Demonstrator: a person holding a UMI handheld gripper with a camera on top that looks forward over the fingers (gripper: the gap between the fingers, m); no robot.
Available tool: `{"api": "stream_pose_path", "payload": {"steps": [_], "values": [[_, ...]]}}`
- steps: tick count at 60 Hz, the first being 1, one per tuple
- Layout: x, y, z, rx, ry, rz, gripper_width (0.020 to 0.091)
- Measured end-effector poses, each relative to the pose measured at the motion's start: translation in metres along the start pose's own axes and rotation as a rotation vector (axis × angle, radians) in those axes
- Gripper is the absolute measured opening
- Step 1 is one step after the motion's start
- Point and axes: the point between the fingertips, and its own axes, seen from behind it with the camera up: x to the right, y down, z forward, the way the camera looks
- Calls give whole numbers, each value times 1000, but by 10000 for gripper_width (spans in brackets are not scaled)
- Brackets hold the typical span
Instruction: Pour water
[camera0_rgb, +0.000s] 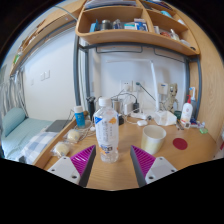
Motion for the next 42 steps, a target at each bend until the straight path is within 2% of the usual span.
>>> {"api": "stream_pose_path", "payload": {"steps": [19,22,25,34,42], "values": [[-7,-51,62,73,19,-45,690],[-5,-55,69,90,41,-52,638],[-5,-57,75,106,52,-53,550],[-10,-60,88,174,66,-38,523],[-26,-54,102,170,68,-46,457]]}}
